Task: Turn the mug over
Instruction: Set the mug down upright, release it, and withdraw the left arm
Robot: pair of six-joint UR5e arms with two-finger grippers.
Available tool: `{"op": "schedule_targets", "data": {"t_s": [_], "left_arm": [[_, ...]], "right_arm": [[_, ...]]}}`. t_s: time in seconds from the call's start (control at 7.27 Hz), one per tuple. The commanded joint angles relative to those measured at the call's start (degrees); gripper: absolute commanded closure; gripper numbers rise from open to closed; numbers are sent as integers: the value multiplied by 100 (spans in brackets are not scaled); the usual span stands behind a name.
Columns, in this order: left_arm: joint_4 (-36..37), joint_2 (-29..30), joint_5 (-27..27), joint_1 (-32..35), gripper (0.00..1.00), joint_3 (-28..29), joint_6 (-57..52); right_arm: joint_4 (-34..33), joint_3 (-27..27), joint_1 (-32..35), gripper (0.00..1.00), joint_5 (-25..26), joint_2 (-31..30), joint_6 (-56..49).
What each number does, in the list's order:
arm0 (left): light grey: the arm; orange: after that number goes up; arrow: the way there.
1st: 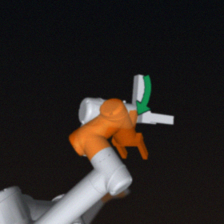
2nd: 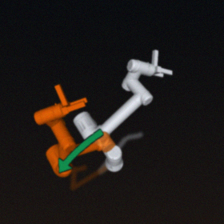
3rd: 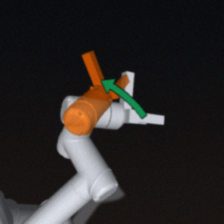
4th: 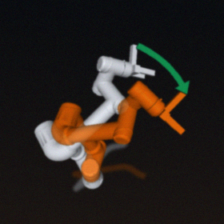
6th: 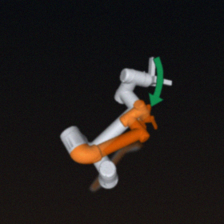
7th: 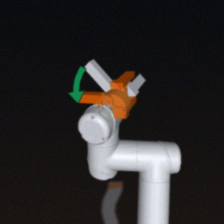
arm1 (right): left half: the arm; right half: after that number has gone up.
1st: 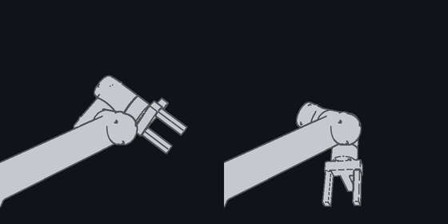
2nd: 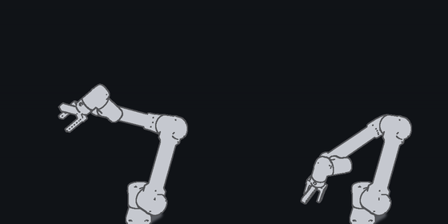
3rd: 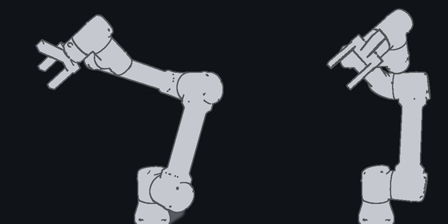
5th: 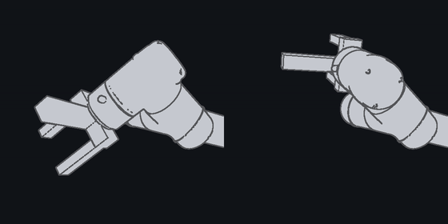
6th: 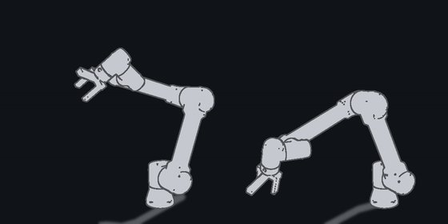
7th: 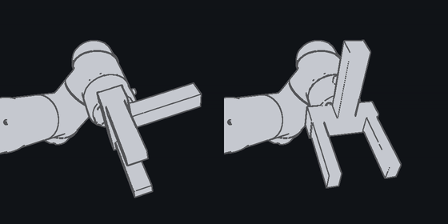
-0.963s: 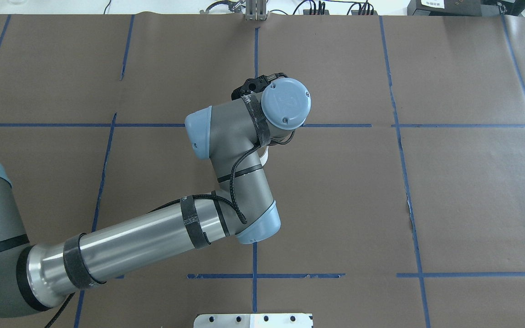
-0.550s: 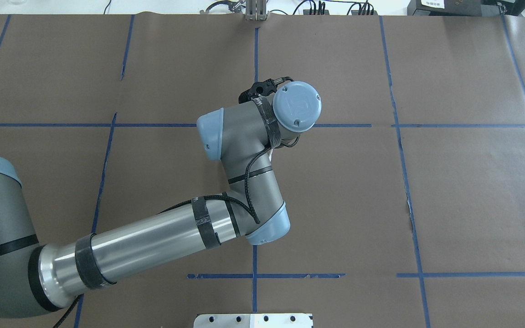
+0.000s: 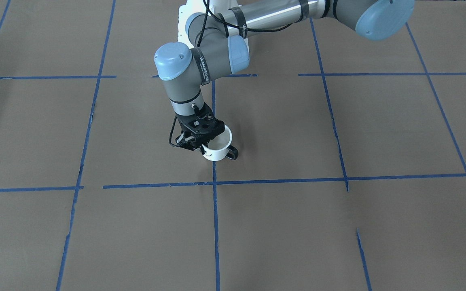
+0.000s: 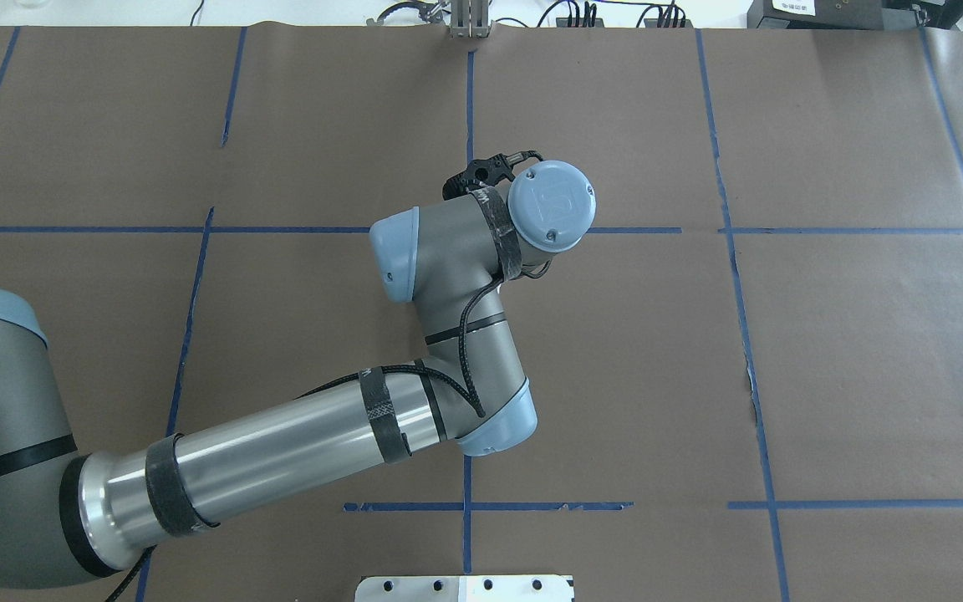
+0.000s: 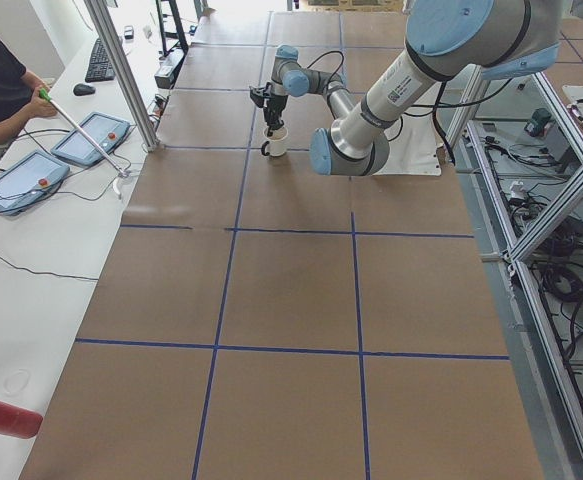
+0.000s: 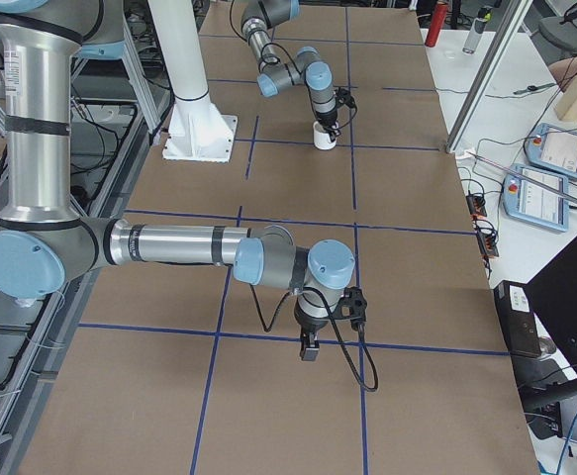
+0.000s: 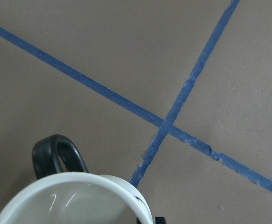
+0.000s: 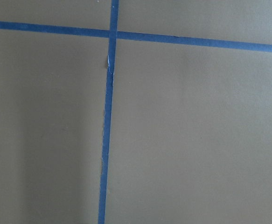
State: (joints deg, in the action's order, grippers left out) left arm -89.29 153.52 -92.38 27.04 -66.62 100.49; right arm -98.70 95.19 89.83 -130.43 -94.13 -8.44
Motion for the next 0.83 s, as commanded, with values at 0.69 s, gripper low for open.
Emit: {"op": "schedule_targets", "data": {"t_s": [0.69], "left_arm": [[930,-347,-514,677,1,-1719,-1002]], "right_arm": [[0,0,0,0,0,0,0]]}}
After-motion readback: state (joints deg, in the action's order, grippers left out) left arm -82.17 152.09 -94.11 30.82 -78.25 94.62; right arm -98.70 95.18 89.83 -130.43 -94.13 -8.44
